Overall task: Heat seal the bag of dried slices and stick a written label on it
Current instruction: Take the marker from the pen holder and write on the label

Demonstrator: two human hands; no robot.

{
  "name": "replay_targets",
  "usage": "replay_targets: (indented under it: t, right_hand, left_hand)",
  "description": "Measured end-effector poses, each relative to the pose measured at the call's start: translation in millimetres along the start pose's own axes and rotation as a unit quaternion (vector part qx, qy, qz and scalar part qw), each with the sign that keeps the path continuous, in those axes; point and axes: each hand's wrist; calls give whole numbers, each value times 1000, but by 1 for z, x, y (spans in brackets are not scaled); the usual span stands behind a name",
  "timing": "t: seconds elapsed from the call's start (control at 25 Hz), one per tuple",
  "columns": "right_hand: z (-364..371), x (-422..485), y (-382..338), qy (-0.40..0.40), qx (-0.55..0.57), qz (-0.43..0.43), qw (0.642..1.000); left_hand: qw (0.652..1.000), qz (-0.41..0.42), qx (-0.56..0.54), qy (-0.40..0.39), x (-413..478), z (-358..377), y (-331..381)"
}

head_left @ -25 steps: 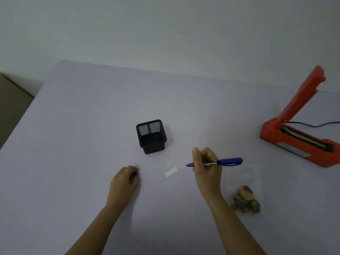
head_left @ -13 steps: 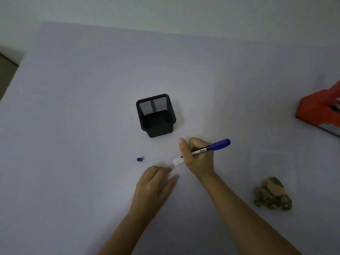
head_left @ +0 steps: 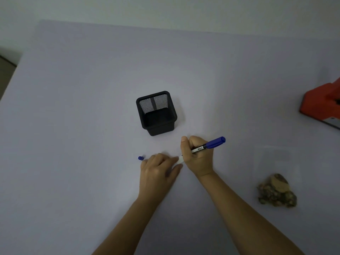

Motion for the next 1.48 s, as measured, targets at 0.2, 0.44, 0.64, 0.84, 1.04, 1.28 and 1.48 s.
replay_targets:
  t: [0.2,0.44,0.64,0.84,1.04,1.28,1.48]
  right_hand:
    - [-1,-1,2,6,6,-11,1000]
    - [-1,-1,2,44,0,-33,999]
    - [1,-1,2,23,14,-22,999]
    - [2,0,5,-16,-18,-6,1000]
    - [3,1,3,-30,-23,2,999]
    - [4,2,4,-28,-57,-1,998]
    - [3,1,3,-36,-55,1,998]
  left_hand:
    - [996,81,34,24,0,4,-6]
    - [998,51,-10,29,11,-7,-1]
    - [997,7,-15,77,4,-10,4]
    - [995,-12,-28,98,-15,3,7]
    - [996,-13,-10,89,-18,11,6]
    - [997,-14,17,79,-17,12,7]
    - [997,-7,34,74,-14,12,9]
Point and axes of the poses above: each hand's wrist, its own x-axis towards the middle knuckle, its own z-axis out of the palm, y = z × x, and after that the axes turned 9 degrees about z, right-handed
